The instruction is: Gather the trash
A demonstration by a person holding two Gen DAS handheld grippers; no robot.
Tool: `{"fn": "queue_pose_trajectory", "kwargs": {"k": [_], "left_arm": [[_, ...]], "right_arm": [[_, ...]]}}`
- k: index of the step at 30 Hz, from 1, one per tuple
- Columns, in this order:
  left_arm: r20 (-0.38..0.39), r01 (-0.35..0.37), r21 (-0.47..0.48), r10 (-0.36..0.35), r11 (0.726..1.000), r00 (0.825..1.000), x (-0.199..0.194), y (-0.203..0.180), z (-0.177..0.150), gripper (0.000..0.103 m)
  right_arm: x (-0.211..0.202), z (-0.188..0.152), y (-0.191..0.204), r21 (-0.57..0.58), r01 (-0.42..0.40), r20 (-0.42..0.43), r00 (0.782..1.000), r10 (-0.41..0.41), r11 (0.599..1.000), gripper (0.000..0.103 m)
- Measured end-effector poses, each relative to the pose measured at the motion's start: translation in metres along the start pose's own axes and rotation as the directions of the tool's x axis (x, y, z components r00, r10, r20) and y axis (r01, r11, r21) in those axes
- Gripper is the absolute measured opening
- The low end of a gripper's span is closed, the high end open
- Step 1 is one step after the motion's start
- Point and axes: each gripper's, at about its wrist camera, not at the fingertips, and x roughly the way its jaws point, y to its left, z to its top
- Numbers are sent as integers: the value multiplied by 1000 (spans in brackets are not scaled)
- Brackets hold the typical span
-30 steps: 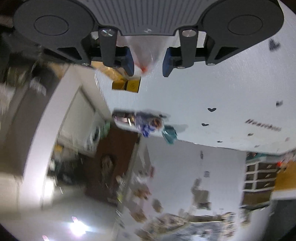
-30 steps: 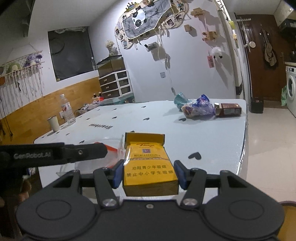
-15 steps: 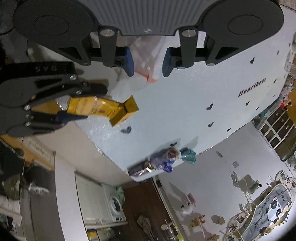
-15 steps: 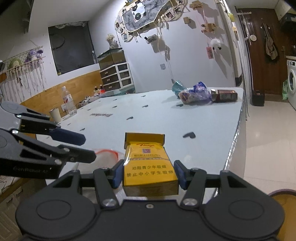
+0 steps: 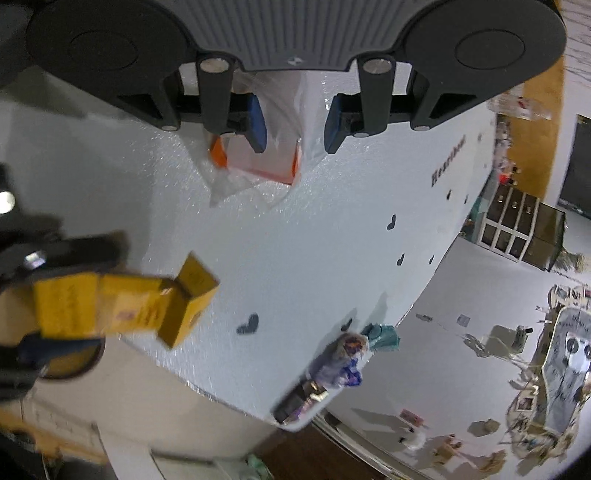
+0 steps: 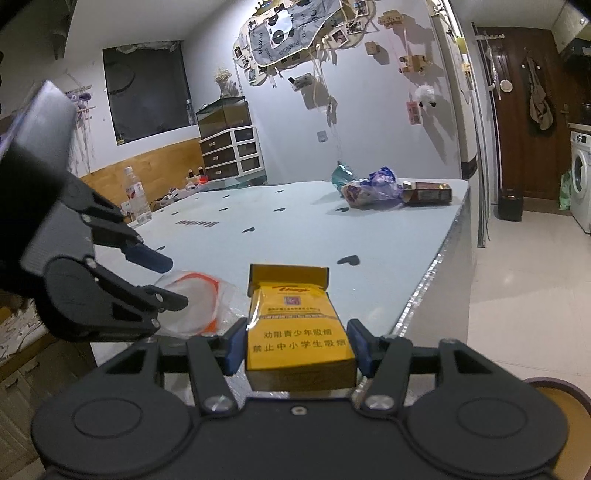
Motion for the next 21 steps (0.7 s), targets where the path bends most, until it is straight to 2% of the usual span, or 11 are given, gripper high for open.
{"fn": "queue_pose_trajectory", "kwargs": {"k": [10, 11, 13, 16, 18, 21], "left_arm": [[-137, -91, 93, 104, 992, 985, 22, -19, 21, 33], [-148, -84, 79, 95, 993, 984, 24, -19, 22, 25], [-167, -73, 53, 81, 996, 983, 27, -17, 22, 17], [-105, -73, 21, 75, 997, 992, 19, -12, 19, 14], [-36, -55, -52, 53, 997, 998, 7, -1, 19, 14], [73, -37, -148, 48, 988, 996, -14, 15, 21, 14]], "right_arm": [[-19, -9, -14, 3, -37, 15, 999, 37, 999, 58], [-21, -9, -15, 4, -41, 17, 999, 41, 999, 58], [-23, -10, -17, 7, -46, 22, 999, 46, 999, 58], [-26, -11, -21, 13, -45, 24, 999, 45, 999, 58], [-28, -11, -24, 17, -42, 27, 999, 42, 999, 58], [-28, -11, -28, 26, -33, 31, 999, 32, 999, 58]]}}
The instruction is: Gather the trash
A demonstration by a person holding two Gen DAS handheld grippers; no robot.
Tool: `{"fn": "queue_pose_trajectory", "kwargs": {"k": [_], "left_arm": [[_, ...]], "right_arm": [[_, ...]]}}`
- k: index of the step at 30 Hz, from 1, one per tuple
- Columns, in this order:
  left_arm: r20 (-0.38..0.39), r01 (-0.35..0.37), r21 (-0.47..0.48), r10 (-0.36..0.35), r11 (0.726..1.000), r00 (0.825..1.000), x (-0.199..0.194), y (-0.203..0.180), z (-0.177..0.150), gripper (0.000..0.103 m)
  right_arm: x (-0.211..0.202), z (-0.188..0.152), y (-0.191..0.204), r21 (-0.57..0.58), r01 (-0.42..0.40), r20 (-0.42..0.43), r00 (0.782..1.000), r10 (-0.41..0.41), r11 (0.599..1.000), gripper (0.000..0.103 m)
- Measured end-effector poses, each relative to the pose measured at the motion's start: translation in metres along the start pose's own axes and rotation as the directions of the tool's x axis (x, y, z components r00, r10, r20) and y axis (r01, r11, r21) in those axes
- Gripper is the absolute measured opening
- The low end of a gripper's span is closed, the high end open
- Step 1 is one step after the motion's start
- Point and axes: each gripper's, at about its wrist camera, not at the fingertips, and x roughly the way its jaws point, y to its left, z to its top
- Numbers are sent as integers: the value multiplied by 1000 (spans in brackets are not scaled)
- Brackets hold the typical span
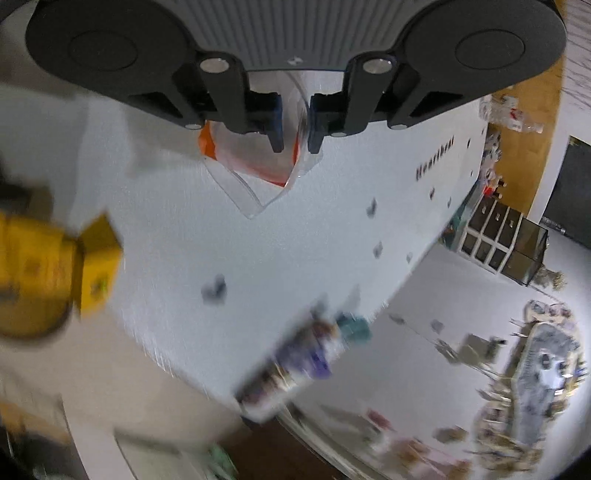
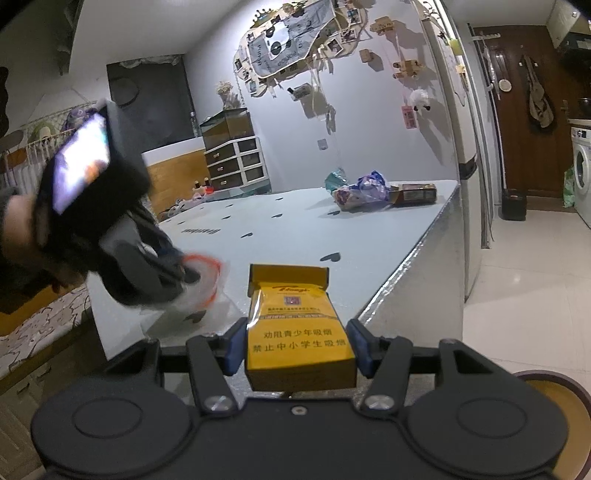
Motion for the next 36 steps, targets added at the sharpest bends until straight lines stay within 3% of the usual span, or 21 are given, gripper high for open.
{"fn": "queue_pose_trajectory", "kwargs": {"k": [3, 7, 14, 16, 21, 23, 28, 36], "left_arm": [[134, 41, -110, -26, 993, 991, -23, 15, 7, 14], [301, 135, -249, -56, 959, 952, -44, 30, 12, 14], [393, 296, -374, -139, 879, 909, -36, 32, 23, 14], [413, 345, -405, -168, 847, 895, -33, 31, 21, 14], [479, 480, -505, -230, 717, 847, -25, 33, 5, 14], [489, 507, -518, -247, 689, 836, -23, 33, -1, 15], [500, 534, -514, -272, 671, 822, -23, 32, -17, 16], [464, 549, -518, -323, 656, 825, -18, 24, -43, 17]], "right_arm": [[1, 1, 0, 12, 1, 3, 1000, -1, 1000, 58], [3, -1, 6, 1, -4, -4, 1000, 4, 1000, 58], [5, -1, 35, -38, -110, -32, 994, 109, 993, 58], [6, 1, 40, -30, -134, -26, 991, 134, 990, 58], [13, 3, 45, 2, -150, -23, 988, 150, 989, 58], [17, 2, 43, 28, -136, -20, 990, 137, 990, 57], [20, -1, 35, 65, -80, -12, 997, 81, 995, 57], [23, 0, 40, 19, -39, -13, 999, 39, 999, 57]]}}
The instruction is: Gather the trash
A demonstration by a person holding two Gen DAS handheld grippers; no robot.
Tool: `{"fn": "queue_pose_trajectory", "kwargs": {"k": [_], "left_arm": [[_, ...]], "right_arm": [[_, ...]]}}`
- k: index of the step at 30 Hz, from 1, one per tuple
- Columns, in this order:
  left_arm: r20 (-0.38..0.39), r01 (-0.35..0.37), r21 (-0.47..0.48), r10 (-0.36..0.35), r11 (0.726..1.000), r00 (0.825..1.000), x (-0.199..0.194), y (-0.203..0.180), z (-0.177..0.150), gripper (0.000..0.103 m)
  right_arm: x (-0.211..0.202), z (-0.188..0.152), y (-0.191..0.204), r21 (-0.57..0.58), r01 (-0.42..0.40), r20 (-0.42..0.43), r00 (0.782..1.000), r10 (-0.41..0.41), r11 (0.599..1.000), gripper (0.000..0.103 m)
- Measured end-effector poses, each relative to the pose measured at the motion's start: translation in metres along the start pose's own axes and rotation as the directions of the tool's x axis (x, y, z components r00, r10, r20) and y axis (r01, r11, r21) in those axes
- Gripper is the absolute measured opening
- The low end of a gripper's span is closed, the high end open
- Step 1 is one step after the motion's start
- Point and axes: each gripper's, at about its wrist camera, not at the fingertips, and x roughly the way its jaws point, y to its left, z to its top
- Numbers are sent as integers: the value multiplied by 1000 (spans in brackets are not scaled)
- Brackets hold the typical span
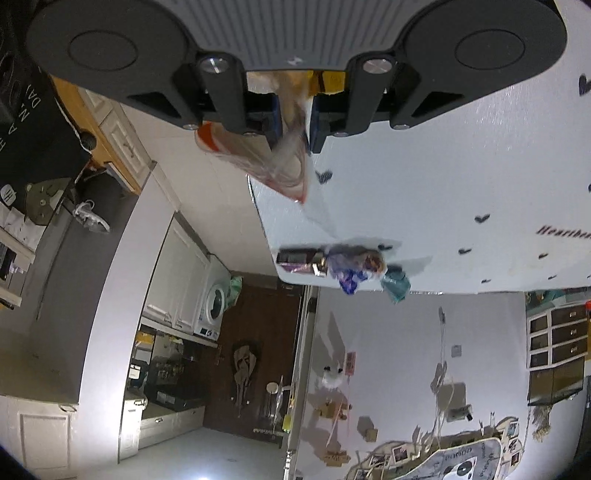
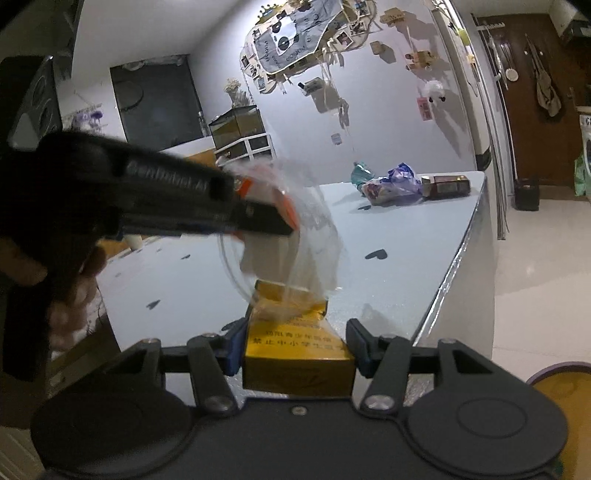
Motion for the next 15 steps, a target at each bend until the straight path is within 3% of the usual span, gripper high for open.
{"fn": "queue_pose_trajectory", "kwargs": {"k": [6, 15], "left_arm": [[22, 1, -36, 0, 999, 1000, -5, 8, -10, 15], [137, -39, -86, 51, 996, 989, -27, 23, -5, 11]], "right_arm": [[5, -3, 5, -42, 5, -28, 1000, -6, 999, 57], [10, -6, 8, -102, 13, -72, 997, -20, 995, 57]]}}
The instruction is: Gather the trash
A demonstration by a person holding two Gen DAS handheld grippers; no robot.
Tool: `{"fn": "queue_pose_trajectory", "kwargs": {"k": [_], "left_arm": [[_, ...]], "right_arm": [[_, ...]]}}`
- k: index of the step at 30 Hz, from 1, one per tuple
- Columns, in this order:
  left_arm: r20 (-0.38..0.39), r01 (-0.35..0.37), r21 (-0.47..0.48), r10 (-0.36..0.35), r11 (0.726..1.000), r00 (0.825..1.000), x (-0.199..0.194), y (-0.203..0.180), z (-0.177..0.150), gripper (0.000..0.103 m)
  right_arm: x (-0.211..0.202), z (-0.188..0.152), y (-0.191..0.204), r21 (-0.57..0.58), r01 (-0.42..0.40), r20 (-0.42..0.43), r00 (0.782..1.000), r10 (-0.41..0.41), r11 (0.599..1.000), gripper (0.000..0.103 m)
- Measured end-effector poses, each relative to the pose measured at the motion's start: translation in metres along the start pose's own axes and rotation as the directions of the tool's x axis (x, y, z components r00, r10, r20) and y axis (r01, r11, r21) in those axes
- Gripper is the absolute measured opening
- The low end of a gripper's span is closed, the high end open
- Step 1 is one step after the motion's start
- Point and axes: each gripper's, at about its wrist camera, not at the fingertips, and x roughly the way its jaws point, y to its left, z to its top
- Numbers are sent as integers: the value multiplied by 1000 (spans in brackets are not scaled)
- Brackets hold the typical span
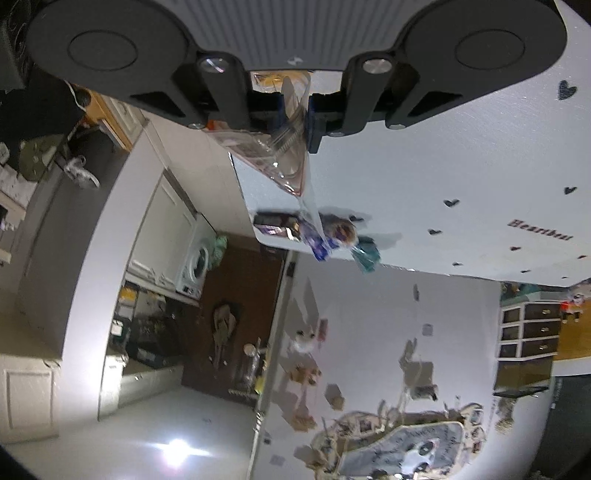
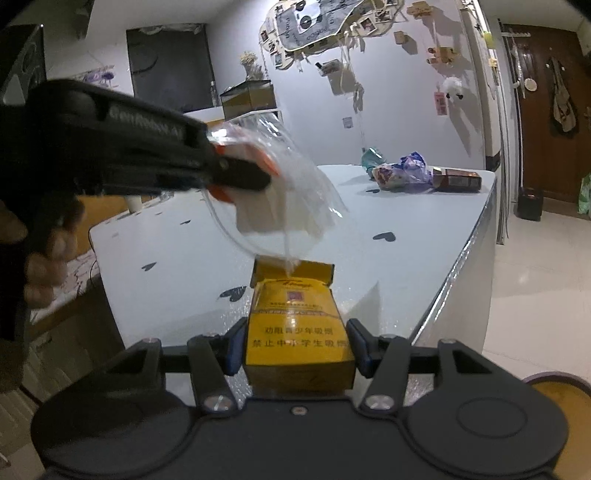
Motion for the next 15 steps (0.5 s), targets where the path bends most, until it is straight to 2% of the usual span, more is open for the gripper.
{"fn": "queue_pose_trajectory", "kwargs": {"k": [4, 12, 15], "left_arm": [[11, -32, 10, 32, 999, 999, -4, 6, 0, 11], [19, -82, 13, 81, 997, 997, -14, 22, -7, 11], [22, -100, 18, 100, 995, 995, -17, 26, -10, 11]], "right_arm": [[5, 5, 1, -4, 14, -28, 1000, -14, 1000, 58], [9, 12, -4, 61, -39, -54, 998, 42, 997, 58], [7, 13, -3, 45, -24, -43, 999, 26, 999, 58]]}}
